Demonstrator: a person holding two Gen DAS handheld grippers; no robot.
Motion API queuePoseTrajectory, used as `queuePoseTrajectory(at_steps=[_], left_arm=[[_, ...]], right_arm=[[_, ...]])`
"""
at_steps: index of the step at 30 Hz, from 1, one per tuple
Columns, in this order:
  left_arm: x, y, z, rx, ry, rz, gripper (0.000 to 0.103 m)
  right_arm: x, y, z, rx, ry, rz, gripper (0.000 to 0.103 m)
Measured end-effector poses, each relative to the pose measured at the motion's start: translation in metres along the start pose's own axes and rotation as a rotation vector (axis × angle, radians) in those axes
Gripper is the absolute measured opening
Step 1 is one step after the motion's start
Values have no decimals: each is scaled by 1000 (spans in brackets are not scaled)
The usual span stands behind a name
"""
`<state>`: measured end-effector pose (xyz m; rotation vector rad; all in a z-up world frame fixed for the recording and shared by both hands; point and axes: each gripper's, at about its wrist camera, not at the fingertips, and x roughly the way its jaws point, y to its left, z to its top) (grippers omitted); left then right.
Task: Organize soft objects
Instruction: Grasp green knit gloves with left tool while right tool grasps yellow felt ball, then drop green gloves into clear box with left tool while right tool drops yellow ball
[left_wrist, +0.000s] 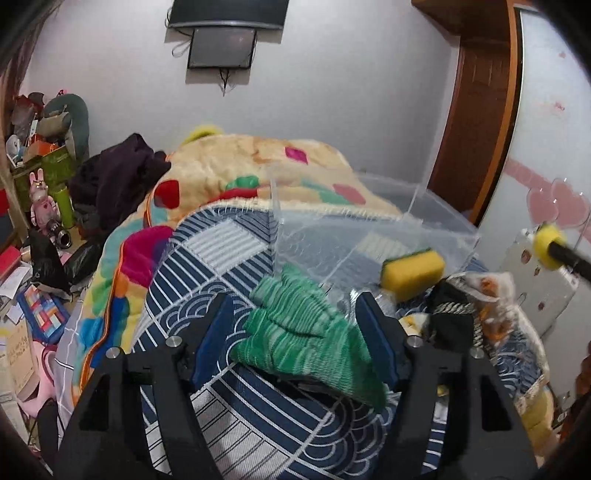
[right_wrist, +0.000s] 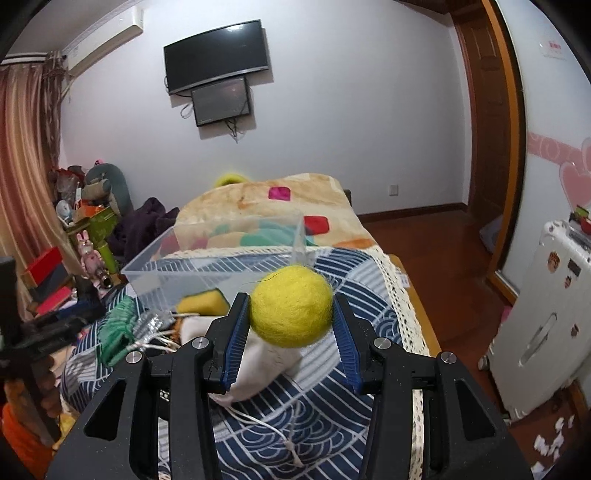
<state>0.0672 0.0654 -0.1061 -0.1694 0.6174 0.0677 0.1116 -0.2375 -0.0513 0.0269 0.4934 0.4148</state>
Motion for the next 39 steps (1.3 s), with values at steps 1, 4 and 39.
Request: queuePoseTrajectory(at_steps=[1,4,39], left_arm=[[6,0,-2,4,19,3,68],[19,1,-7,-1,54,-9,68],[45,-38,110,94,-19,-88,8]], right_arm=[[1,2,2,-7,-4,5,41],[2,6,4,-16,-13,18,41],[83,50,56,-141,50,81,43]])
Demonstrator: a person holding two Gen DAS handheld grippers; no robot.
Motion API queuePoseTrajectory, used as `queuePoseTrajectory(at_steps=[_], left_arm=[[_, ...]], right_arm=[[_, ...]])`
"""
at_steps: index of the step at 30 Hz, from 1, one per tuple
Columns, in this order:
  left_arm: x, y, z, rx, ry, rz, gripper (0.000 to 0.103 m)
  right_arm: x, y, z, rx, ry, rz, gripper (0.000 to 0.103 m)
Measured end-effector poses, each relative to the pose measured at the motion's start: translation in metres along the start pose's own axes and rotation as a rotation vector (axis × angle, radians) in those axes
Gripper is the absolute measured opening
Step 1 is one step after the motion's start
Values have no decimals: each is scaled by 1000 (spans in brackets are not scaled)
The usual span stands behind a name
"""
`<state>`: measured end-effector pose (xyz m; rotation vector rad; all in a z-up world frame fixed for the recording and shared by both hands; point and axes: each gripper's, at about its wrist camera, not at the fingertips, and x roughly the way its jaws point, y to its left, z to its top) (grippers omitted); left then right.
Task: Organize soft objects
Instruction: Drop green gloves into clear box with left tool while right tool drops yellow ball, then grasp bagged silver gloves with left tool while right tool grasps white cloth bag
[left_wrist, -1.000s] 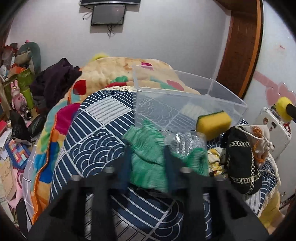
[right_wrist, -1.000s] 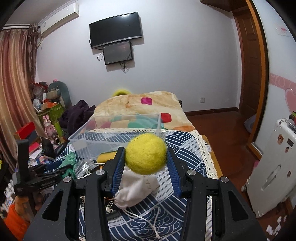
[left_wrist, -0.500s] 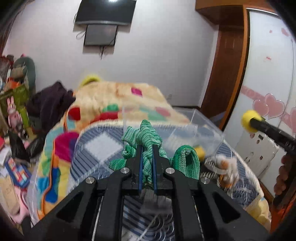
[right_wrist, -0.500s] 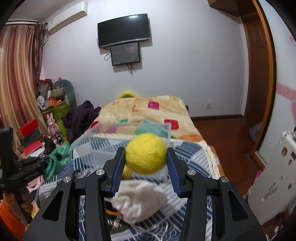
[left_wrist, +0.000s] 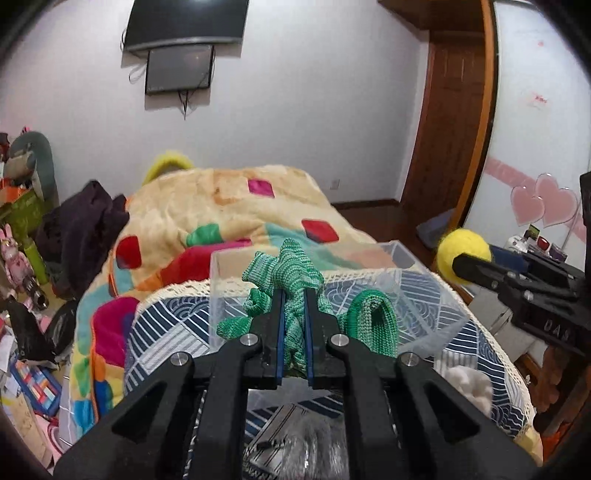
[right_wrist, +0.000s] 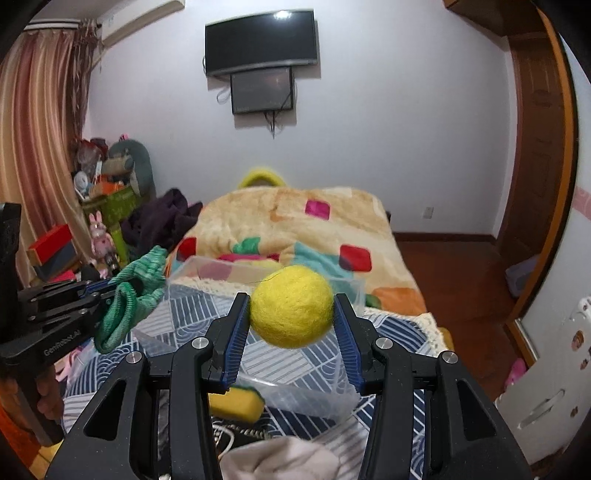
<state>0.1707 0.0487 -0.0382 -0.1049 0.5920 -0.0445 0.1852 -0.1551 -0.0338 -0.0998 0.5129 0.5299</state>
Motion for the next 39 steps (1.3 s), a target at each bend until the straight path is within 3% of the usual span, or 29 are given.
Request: queuePoseTrajectory(at_steps=[13,17,20,22,24,27,31,35,39], left_arm=[[73,1,-5,-6,165,16,8],[81,0,-8,-7,210,10,15],[77,-2,-10,1,210,8,27],[72,-4,-10,4,199,6,34],[63,-6,-9,15,175,12,46],[48,-9,-7,28,142,5,50],[20,-10,-4,22,81,-8,61],[-10,-15,-3,37,13,-4,71],[-38,-18,-9,57,-46,20,88]], right_arm=[[57,-1,-23,-76,253,-11,43],[58,-1,-26,-90,281,-10,43],[53,-3,-25,-83,273,-15,46],[52,-4,-23,-73,264,-9,62],[47,-4,-23,-70,243,-19,69],[43,-2,-18,-89,221,-35,70],[30,2,-10,-104,168,-47,81],[9,9,-7,-112,96,-56,83],[-14,14,-9,-126,26,-69,88]])
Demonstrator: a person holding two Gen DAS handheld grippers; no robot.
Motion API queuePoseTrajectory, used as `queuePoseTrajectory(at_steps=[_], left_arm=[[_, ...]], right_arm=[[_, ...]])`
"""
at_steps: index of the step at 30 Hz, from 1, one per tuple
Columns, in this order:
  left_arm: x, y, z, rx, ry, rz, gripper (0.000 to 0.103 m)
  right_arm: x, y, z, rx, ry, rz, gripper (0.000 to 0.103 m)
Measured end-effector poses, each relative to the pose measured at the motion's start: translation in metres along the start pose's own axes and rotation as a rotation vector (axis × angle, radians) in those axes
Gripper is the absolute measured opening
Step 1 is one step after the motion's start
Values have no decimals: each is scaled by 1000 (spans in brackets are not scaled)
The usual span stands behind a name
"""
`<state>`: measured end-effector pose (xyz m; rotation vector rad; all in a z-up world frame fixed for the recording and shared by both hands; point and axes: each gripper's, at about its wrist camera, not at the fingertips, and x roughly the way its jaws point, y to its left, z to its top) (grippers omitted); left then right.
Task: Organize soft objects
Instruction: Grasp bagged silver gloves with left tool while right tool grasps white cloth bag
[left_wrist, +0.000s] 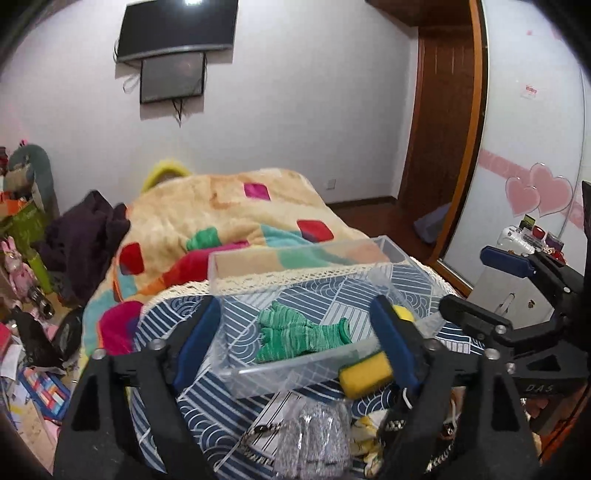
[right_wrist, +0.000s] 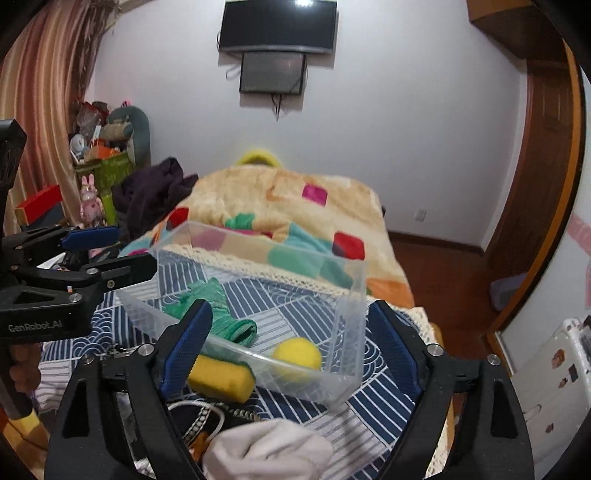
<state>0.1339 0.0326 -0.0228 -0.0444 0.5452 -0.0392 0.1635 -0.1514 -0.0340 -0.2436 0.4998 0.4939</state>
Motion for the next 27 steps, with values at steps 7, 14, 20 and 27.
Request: queuePoseTrajectory(at_steps=[7,14,20,27], left_arm=[[-18,1,-29,11,16,15,95],[-9,5,-70,-2,104,-11,95],[-2,-5,-96,27,145,-50,73],[19,-9,-108,12,197,-58,56]], right_arm=[[-22,4,-15,9,-46,-3,95],[-22,-1,-44,32,6,-10,95],[-12,0,-69,43,85,32,94],[-4,-5,-84,88,147,119,80]])
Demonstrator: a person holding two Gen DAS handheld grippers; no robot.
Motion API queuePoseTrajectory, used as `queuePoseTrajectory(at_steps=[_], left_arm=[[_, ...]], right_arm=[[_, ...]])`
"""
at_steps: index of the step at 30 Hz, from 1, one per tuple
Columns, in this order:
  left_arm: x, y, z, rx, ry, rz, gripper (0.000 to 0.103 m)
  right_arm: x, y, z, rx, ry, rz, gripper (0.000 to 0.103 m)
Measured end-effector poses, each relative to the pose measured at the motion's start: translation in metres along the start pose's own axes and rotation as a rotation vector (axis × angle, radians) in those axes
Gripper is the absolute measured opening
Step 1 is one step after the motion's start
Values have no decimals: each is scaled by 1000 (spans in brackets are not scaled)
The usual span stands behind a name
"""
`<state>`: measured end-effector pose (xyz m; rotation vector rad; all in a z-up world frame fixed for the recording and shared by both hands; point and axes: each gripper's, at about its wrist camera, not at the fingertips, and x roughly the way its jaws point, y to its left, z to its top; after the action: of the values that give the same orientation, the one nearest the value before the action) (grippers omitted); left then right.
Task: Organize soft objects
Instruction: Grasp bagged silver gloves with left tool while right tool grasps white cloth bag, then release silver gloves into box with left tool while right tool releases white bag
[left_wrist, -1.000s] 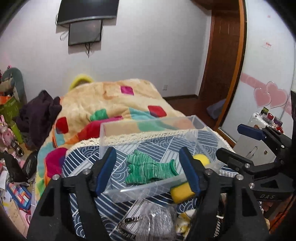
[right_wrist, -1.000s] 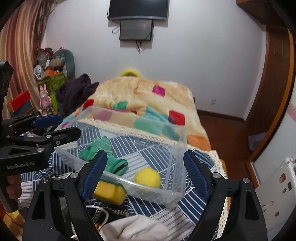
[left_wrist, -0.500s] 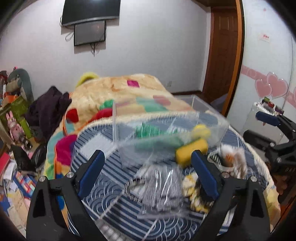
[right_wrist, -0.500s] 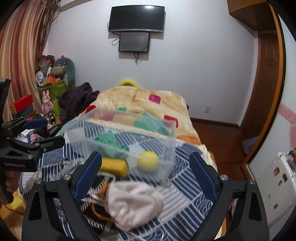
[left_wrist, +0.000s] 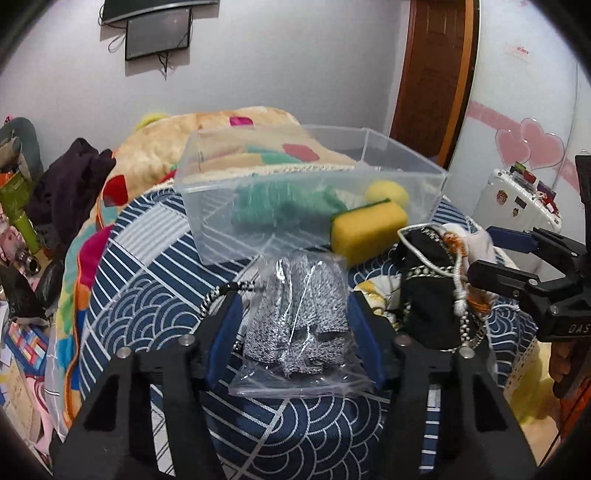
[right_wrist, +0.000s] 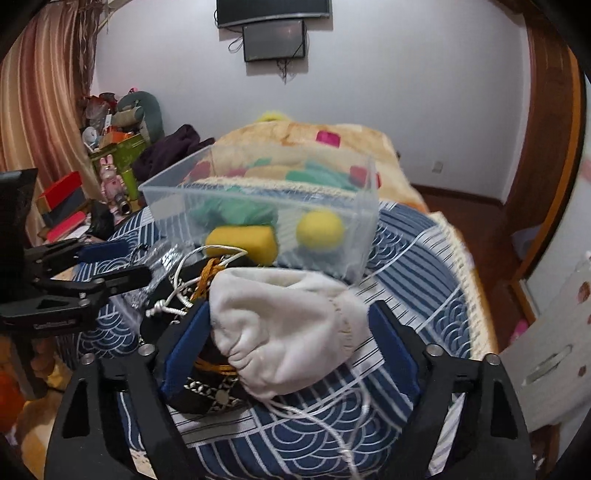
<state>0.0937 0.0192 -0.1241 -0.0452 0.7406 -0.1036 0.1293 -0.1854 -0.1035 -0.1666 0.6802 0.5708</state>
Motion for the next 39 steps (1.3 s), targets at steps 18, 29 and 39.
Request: queuePoseTrajectory(at_steps=[18,29,39], left_arm=[[-19,1,-4,-24,-49,-17,20],[-61,9,26,-44,-163,-51,19],[-66,21,72,-48,-251,1,19]], right_arm=[[-17,-1,-7,69,-44,87,18],[-51,-8,24,59,-179,60,18],[-54,0,66,28,-290,48,18]])
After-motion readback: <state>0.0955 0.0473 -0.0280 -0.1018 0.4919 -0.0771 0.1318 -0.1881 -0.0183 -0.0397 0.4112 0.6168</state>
